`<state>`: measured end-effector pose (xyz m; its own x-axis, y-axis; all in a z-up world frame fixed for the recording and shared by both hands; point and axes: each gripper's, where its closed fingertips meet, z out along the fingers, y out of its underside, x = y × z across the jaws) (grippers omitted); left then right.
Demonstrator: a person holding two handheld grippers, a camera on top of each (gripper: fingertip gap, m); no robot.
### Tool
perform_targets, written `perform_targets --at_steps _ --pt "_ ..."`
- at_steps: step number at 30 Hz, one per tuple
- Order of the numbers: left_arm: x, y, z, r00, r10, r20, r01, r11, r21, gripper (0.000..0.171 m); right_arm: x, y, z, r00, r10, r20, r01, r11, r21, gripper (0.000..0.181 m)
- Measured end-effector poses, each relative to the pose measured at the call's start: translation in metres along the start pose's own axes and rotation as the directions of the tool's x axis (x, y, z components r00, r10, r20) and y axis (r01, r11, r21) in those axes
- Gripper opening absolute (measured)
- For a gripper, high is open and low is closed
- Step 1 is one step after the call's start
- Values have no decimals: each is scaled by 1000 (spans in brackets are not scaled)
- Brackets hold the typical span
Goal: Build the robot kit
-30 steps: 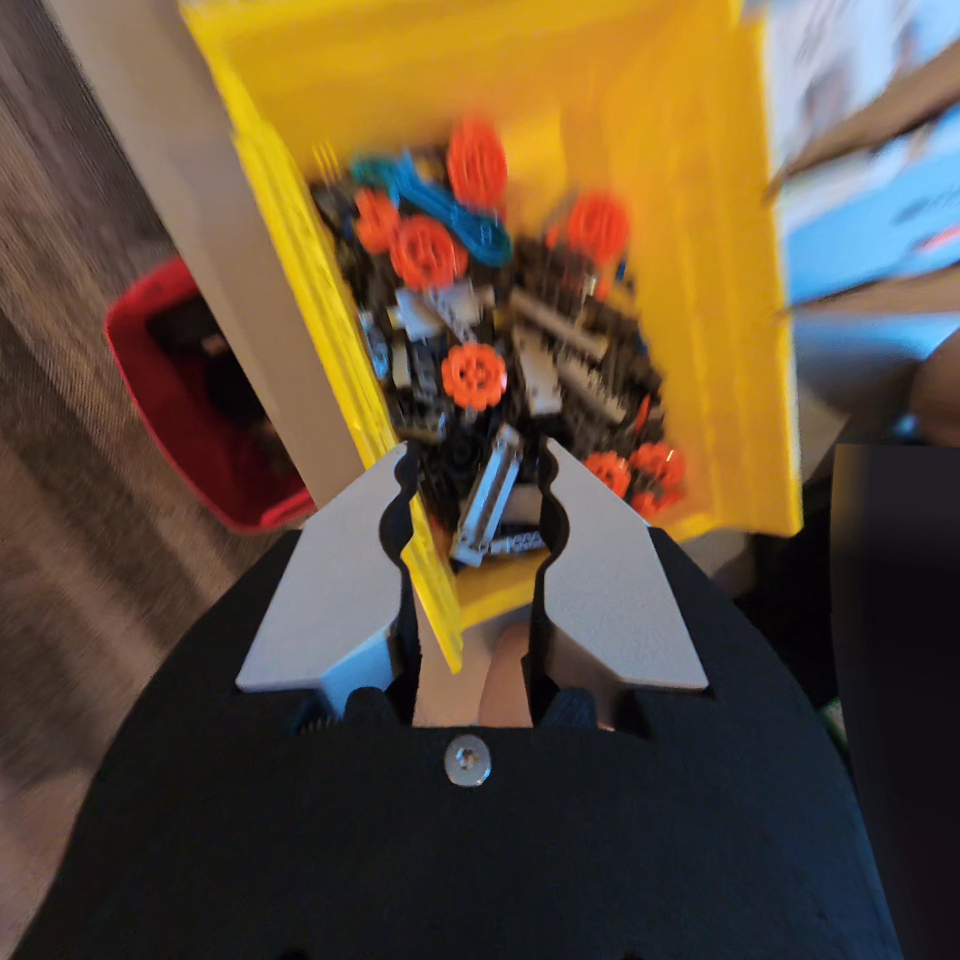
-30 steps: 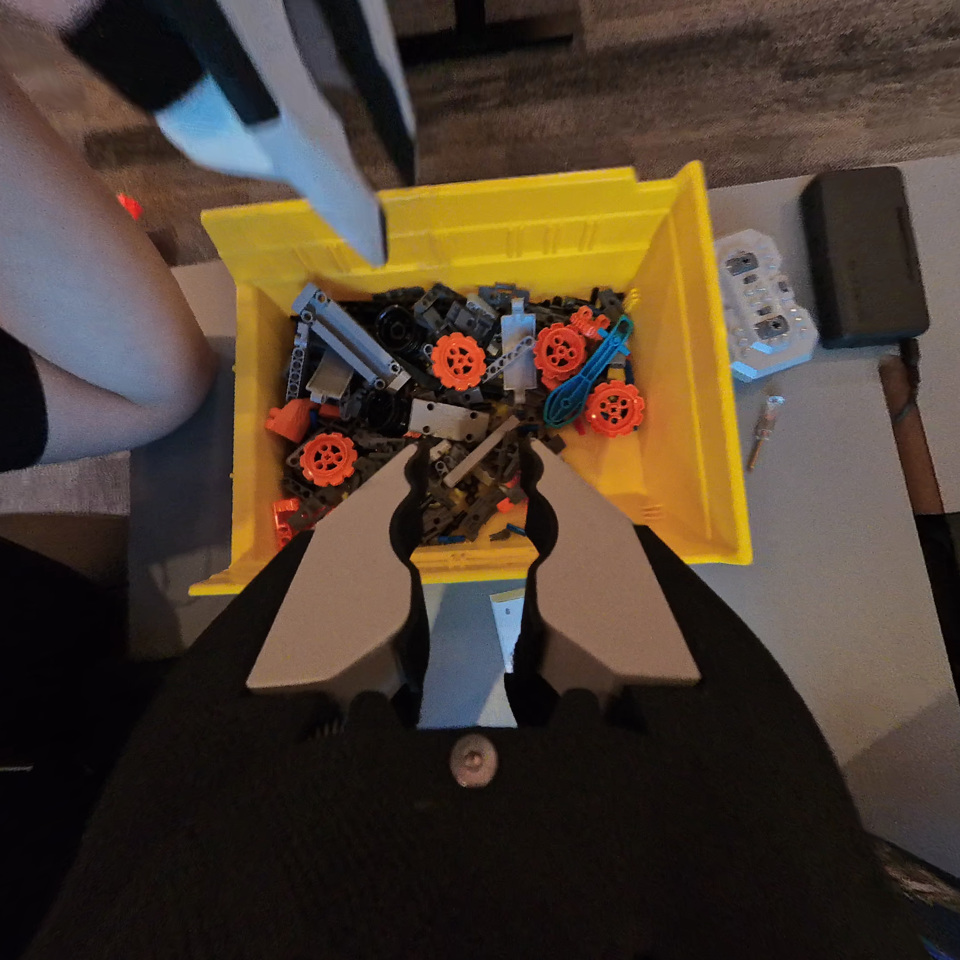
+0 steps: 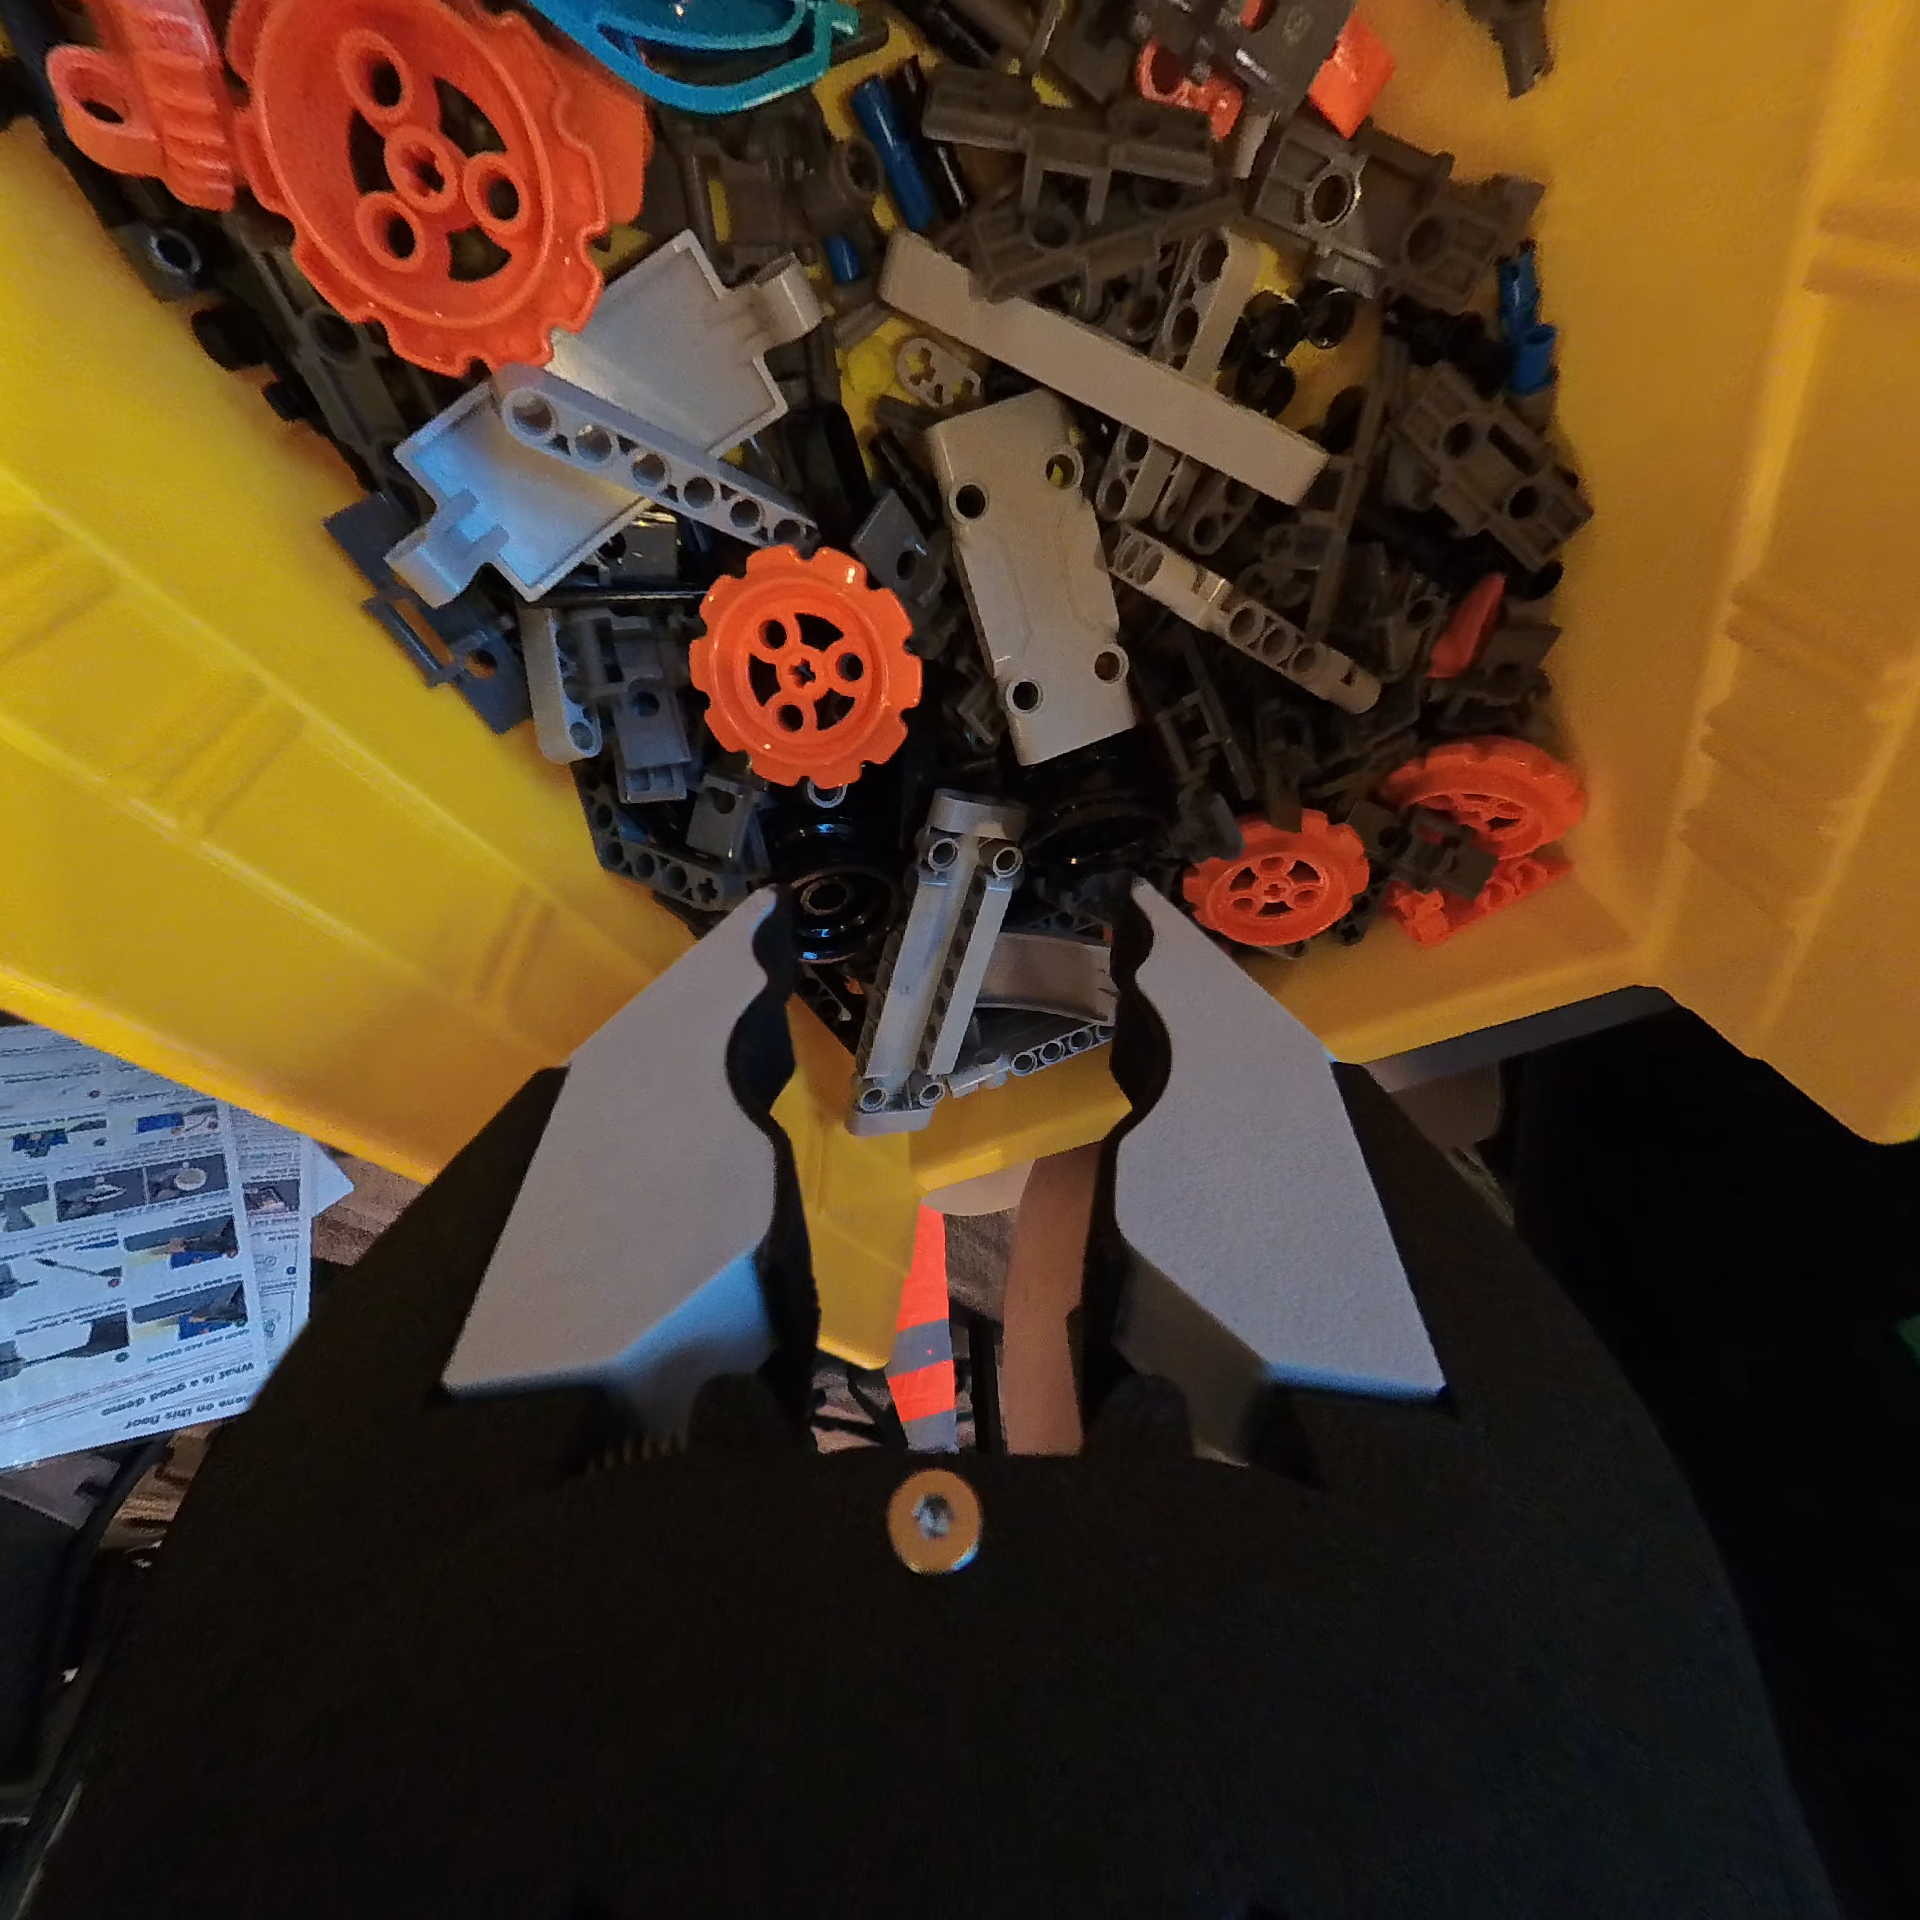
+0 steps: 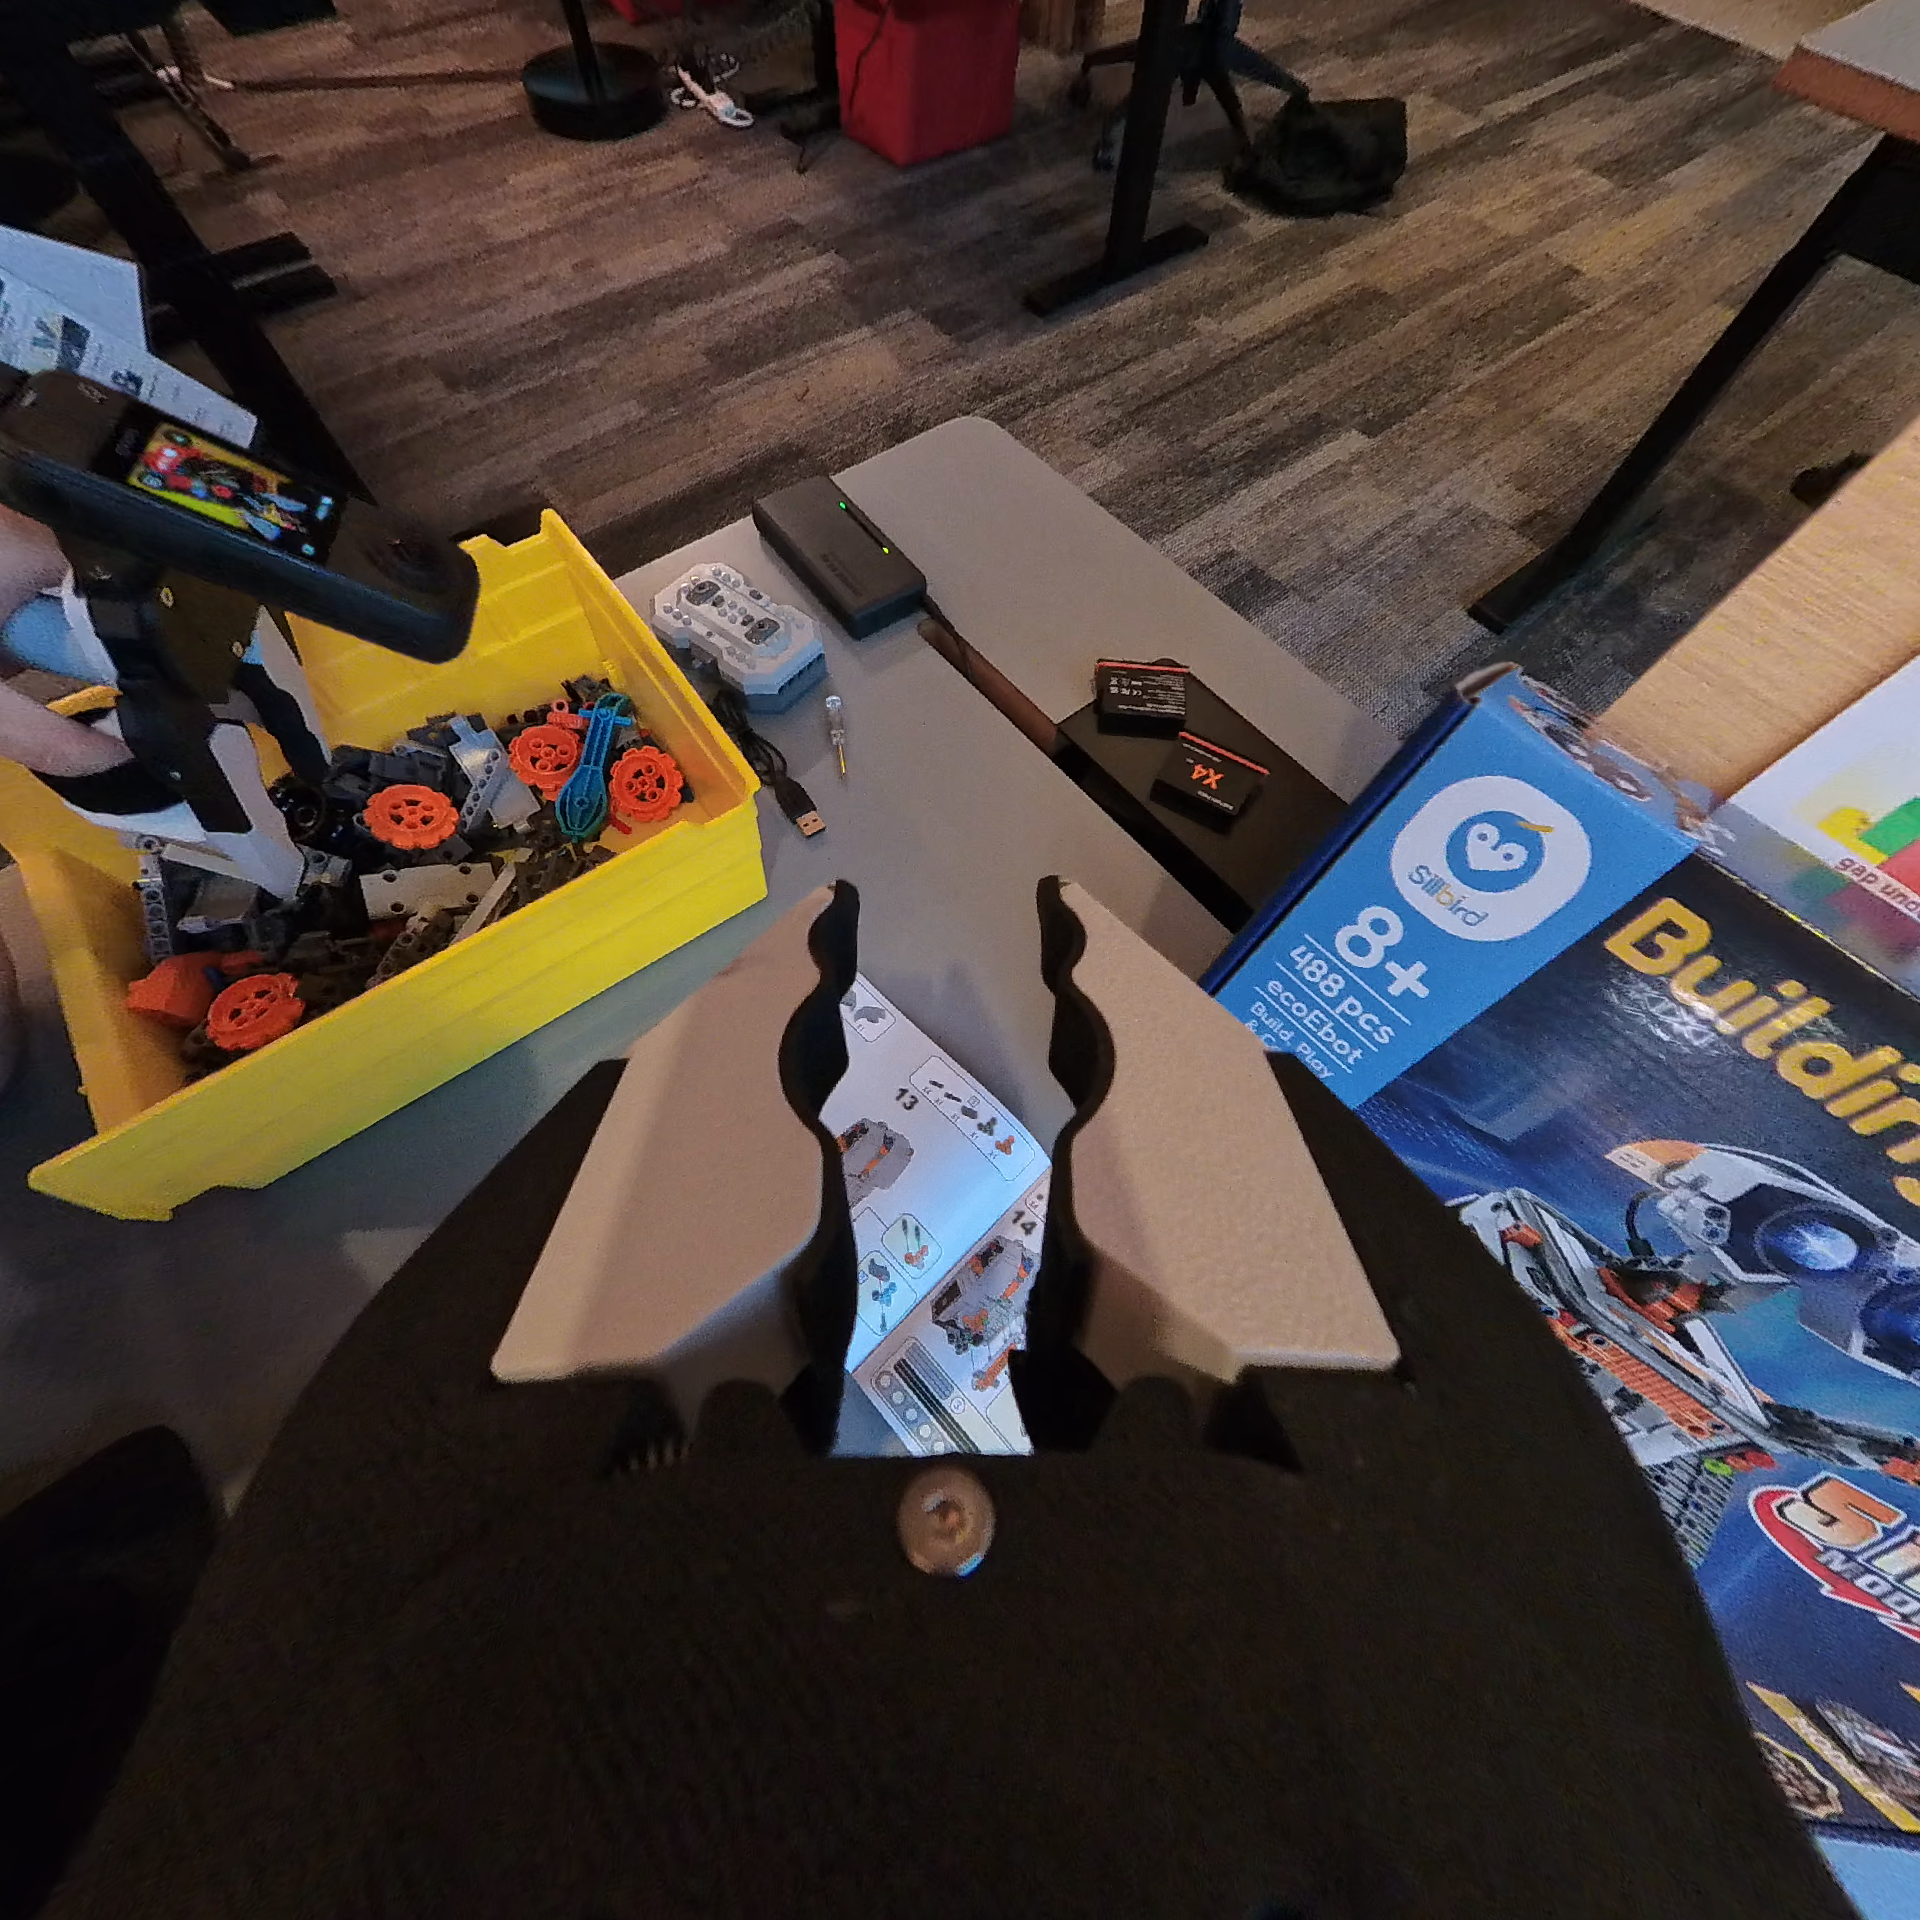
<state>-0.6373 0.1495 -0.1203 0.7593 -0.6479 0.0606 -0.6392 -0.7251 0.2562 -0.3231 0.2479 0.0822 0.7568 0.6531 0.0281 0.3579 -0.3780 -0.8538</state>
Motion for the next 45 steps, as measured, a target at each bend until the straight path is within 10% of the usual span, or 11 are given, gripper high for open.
perform_targets --at_steps 12,23,31,37,41,45 --pt "-7 -17 -49 997 24 79 -47 950 309 47 -23 -2 24 996 -78 30 80 995 -63 34" --pt "-31 -30 -140 988 -151 17 89 664 743 41 -20 45 48 988 -149 48 157 934 -322 28" --pt "-52 -19 -119 966 -257 -4 195 722 664 42 -7 118 68 973 -171 155 231 732 -641 0" --pt "-42 -21 -130 978 -207 24 131 698 704 38 -12 98 78 968 -194 161 252 783 -569 0" --pt "-40 -15 -162 984 -181 0 104 565 818 42 -53 61 94 936 -237 262 325 868 -376 3" --pt "-43 3 -215 984 -175 -41 94 305 948 46 -126 22 111 862 -265 433 351 927 -132 5"
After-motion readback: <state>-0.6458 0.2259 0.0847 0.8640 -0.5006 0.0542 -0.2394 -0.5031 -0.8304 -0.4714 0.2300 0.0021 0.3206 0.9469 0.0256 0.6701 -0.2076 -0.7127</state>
